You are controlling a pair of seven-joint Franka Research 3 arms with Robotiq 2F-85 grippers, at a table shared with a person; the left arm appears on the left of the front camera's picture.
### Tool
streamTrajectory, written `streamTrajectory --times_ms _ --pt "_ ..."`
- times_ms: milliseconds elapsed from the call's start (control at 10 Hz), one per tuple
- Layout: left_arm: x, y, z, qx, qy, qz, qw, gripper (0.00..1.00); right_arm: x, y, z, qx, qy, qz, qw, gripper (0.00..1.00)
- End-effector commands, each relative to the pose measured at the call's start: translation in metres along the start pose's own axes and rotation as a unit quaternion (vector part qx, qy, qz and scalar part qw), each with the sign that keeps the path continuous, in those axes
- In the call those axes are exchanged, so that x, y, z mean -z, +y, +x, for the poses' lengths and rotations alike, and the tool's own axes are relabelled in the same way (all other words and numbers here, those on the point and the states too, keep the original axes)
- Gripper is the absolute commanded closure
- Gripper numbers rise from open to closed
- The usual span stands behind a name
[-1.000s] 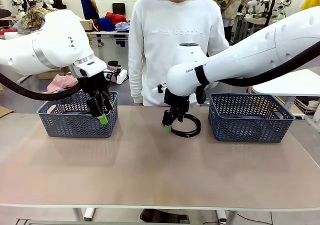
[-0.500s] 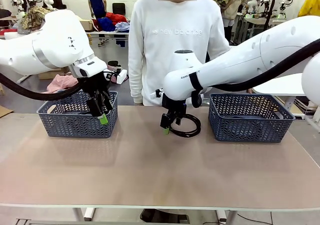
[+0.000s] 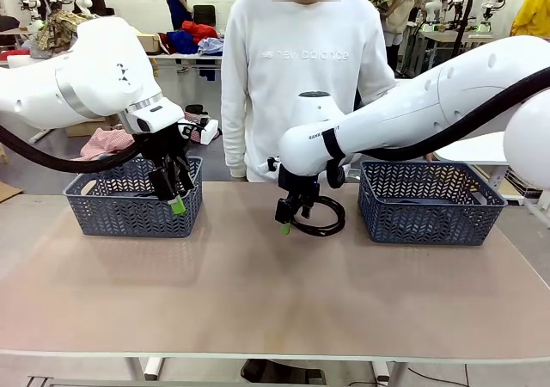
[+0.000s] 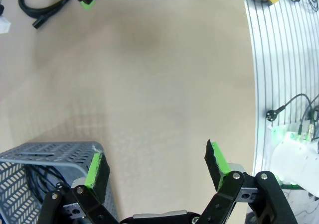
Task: Organize the cables according to human instructions.
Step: Pick up a bundle of cables and place it in the basket indicated by the human.
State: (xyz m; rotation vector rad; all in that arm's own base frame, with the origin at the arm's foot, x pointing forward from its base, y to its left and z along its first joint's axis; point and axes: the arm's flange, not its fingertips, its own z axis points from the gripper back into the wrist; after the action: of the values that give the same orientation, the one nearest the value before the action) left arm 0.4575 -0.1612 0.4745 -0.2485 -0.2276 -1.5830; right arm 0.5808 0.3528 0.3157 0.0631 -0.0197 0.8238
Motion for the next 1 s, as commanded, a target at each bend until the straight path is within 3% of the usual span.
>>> streamTrajectory --times_ms 0,900 --pt "-0.0008 -0.0002 -0.0015 -0.002 -0.001 0.004 1.000 0.00 0.0001 -0.0045 0.0086 -0.002 0.008 -0.005 1.000 0.00" --pt "-0.0008 -0.0002 -0.0015 -0.002 -0.001 0.004 1.000 0.00 0.0086 -0.0037 0.0145 -0.010 0.020 0.017 1.000 0.00"
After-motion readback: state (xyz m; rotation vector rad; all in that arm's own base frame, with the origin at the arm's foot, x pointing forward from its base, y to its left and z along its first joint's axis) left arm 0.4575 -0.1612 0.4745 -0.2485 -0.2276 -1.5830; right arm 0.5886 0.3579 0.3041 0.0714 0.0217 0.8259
